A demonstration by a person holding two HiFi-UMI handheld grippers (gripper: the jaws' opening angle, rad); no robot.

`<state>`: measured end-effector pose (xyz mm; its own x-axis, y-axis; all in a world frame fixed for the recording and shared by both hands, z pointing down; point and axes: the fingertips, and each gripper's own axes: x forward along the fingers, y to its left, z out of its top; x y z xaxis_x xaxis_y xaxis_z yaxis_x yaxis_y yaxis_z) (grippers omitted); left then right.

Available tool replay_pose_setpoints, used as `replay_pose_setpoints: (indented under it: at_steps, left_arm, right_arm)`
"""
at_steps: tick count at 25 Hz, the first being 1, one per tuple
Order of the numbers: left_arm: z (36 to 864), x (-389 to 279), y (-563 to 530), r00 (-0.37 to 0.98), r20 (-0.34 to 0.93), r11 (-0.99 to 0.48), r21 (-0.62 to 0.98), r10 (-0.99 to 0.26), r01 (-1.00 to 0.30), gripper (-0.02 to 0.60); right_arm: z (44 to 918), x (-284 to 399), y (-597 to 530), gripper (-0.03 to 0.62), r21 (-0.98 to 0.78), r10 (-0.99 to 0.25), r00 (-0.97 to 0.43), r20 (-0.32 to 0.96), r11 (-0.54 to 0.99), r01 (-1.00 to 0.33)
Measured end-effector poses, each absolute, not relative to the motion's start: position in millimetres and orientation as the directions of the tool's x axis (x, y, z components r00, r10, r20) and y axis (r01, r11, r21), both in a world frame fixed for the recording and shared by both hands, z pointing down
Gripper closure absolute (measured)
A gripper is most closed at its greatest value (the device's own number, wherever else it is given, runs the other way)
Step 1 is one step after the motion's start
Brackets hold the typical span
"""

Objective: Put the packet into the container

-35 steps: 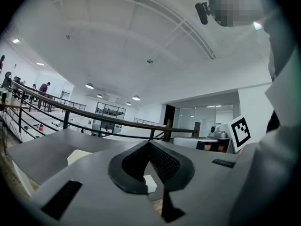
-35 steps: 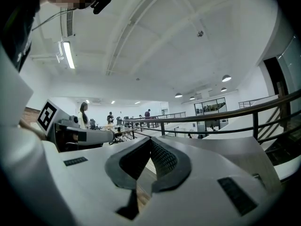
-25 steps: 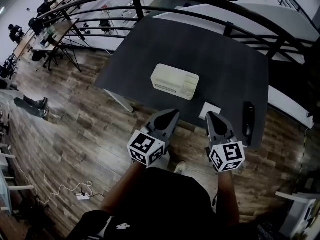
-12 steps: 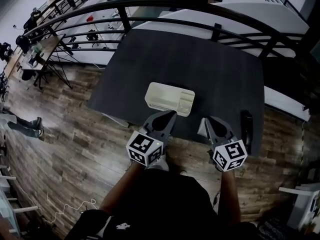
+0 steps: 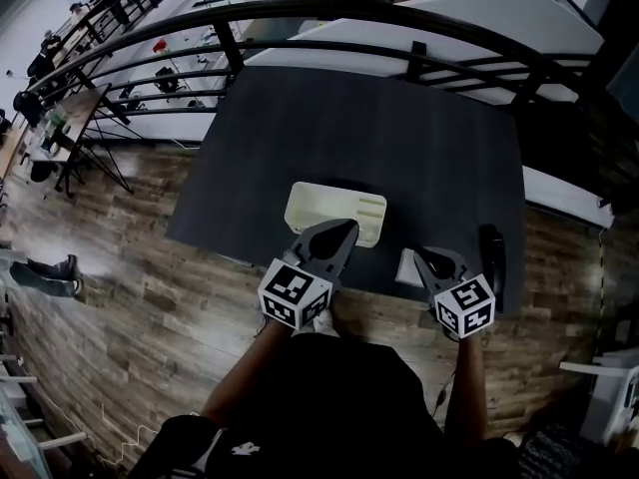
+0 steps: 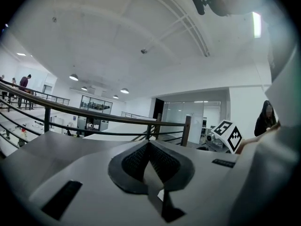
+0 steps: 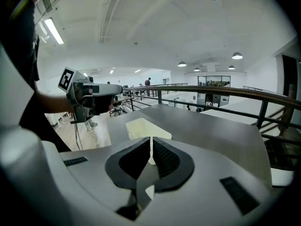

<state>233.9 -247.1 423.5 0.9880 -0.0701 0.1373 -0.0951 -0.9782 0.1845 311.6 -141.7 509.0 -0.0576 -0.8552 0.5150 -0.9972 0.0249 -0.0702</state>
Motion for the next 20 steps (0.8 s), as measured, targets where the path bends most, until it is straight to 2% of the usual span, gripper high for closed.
replay_pose_setpoints:
  at_steps: [8,14,17,20]
  left_arm:
    - [430.4,232.8,-268.0,0.989,0.147,-0.981,0.192,0.018,-0.011,0.577]
    - [451.9,237.3,-270.7,0.978,0.189,-0.977,0.207,0.093,0.053,0.577]
    - [455.5,241.1,-262.0,0.975,0.191,-0.976,0.208,0.109,0.068,0.577]
    - [457.4,249.6,-260.7,0.975,0.200,-0.977,0.207,0.101,0.058,0.577]
  right_arm:
    - [527.8,318.6,-140.3,0.589,-0.058,-0.812,0.001,0.584,-0.042,-0.997]
    - [544.9,328.8,-135.6,0.588,-0.029,-0.757,0.008,0.653,-0.036,-0.999]
    - [552.4,330.4,-127.1,0.528,-0.065,-0.736,-0.031,0.676,-0.017,-0.998]
    - [560.5,336.2,-126.3,0.513,-0.044,-0.699,-0.058,0.712,0.038,-0.998]
